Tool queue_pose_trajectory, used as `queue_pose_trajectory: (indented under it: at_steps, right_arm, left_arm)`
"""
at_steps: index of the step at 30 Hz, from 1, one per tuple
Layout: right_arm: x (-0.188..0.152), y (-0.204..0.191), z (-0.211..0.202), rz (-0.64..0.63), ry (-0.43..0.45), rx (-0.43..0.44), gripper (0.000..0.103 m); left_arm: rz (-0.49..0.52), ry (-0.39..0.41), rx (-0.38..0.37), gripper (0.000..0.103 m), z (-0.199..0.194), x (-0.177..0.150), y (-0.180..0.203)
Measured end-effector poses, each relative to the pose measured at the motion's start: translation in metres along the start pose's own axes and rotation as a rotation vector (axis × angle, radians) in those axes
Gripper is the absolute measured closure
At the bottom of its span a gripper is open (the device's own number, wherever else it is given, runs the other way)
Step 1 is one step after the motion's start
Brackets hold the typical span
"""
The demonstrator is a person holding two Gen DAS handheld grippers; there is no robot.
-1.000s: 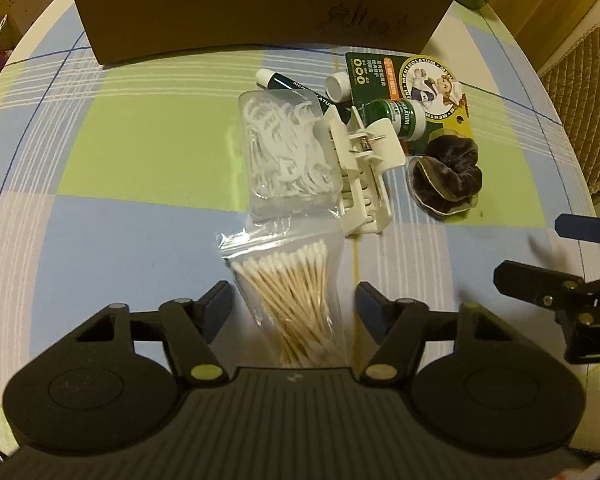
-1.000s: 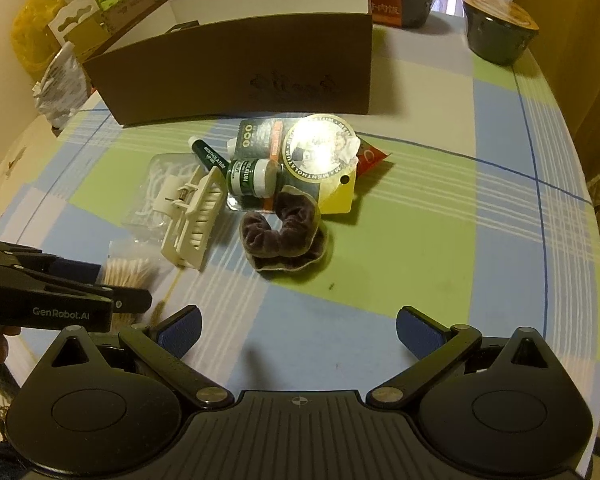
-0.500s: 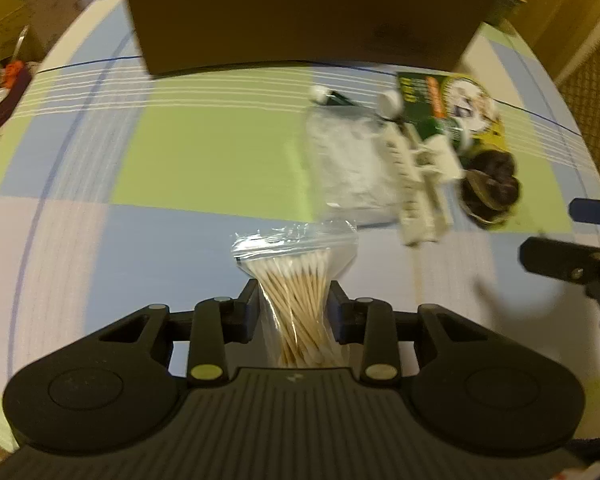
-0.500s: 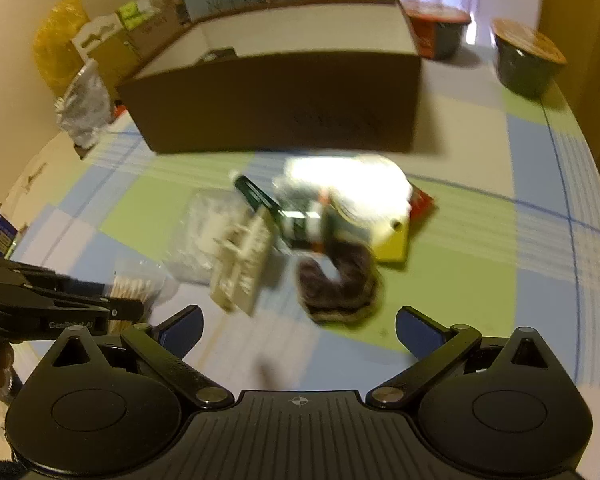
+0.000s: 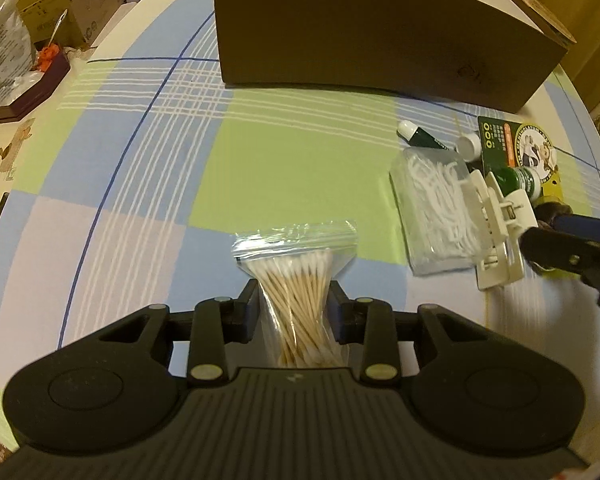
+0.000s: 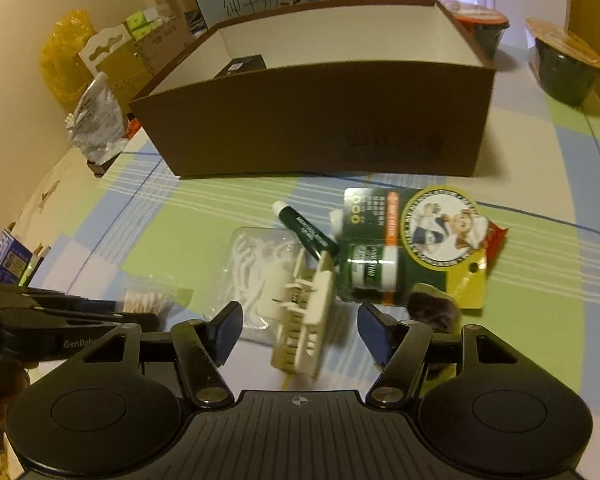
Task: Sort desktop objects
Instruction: 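Grasp the cotton swab bag with the left tool while the right tool grasps the white plastic clip, then carry the swab bag with the left tool while the right tool carries the clip into the cardboard box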
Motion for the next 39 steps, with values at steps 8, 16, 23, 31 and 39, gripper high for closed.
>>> queue_pose_trajectory:
  at_steps: [8, 16, 23, 31, 39]
  right_arm:
    - [0.001, 0.001, 0.022, 0.002, -0.025, -0.034, 0.064]
    - [-0.024, 0.007, -0.002, -0.044, -0.131, -0.031, 0.065]
    - [-0.03, 0.007, -0.008, -0.027, -0.151, -0.011, 0.06]
    - [-0.031, 0.0, 0.001, -0.085, -0.143, -0.053, 0.065]
    - [-0.029, 0.004, -0.018, -0.061, -0.119, -0.014, 0.065]
  left_arm:
    - [0.026, -0.001, -0.018, 0.073, 0.006, 0.007, -0.001]
    - [0.045, -0.001, -0.027, 0.073, 0.007, 0.008, -0.001]
    - [0.057, -0.004, -0.021, 0.072, 0.008, 0.009, 0.001]
    - [0.066, -0.001, -0.009, 0.071, 0.008, 0.01, 0.003]
    - [0.047, 0.007, -0.027, 0.078, 0.0, 0.004, 0.003]
Point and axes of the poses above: each gripper's, at about its wrist camera, not at the fingertips, and z roughly the way its jaws point, y to its right, x to its top, the point moved 7 cm from there along z, roughly the way its jaws point, and after that the axes turned 7 degrees about z, right-handed, at the moved point
